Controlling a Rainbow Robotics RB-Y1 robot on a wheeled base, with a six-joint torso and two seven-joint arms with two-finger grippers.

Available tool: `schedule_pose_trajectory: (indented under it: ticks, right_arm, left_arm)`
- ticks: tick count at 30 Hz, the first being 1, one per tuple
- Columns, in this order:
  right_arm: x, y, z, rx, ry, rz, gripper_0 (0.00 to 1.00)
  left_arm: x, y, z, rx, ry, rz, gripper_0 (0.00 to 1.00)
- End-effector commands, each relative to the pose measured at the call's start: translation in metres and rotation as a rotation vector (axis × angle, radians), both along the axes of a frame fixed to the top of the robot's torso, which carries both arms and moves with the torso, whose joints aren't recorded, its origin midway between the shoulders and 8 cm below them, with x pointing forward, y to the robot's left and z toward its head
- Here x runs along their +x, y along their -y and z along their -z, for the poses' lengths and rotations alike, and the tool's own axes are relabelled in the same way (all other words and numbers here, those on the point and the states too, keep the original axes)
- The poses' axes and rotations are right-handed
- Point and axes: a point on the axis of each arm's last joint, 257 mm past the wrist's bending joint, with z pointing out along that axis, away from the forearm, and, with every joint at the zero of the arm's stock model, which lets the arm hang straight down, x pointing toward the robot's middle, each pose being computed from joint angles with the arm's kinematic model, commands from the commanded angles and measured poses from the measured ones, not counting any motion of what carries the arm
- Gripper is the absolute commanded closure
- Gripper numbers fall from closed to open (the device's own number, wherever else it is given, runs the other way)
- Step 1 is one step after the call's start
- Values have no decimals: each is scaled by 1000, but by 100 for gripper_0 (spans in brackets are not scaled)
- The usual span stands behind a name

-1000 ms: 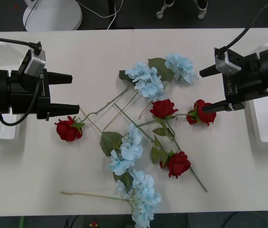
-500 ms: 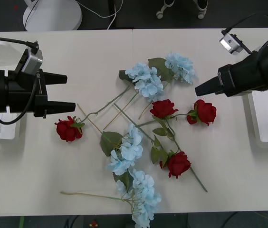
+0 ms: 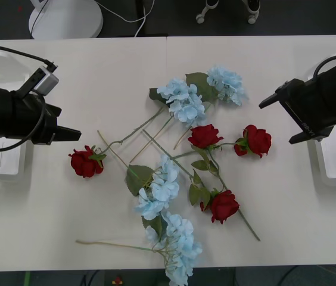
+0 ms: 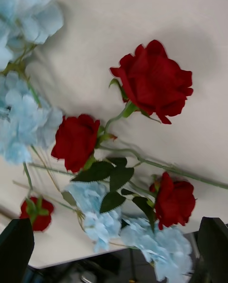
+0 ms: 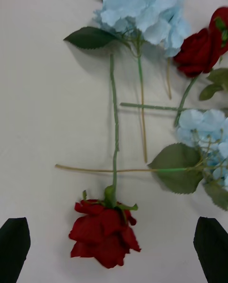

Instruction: Put the red flowers into the right box and the blue flowers into the left box

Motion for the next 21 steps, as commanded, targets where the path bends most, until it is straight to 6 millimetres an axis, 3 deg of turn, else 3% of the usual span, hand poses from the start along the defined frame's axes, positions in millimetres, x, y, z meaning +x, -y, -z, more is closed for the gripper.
schedule_pose_trajectory:
  ticks: [1,7,18,21]
  right_arm:
    - [10,-21,8,-29,6,77,0]
    - [18,-30,40,-19,-44,241,0]
    - [40,-46,73,29,-76,484,0]
    - [47,-46,82,38,-76,544,0]
  left_arm:
    - [25,11,-16,114,88,67,0]
    - [39,19,13,204,70,101,0]
    - [46,44,77,389,41,166,0]
    - [46,45,88,420,29,162,7]
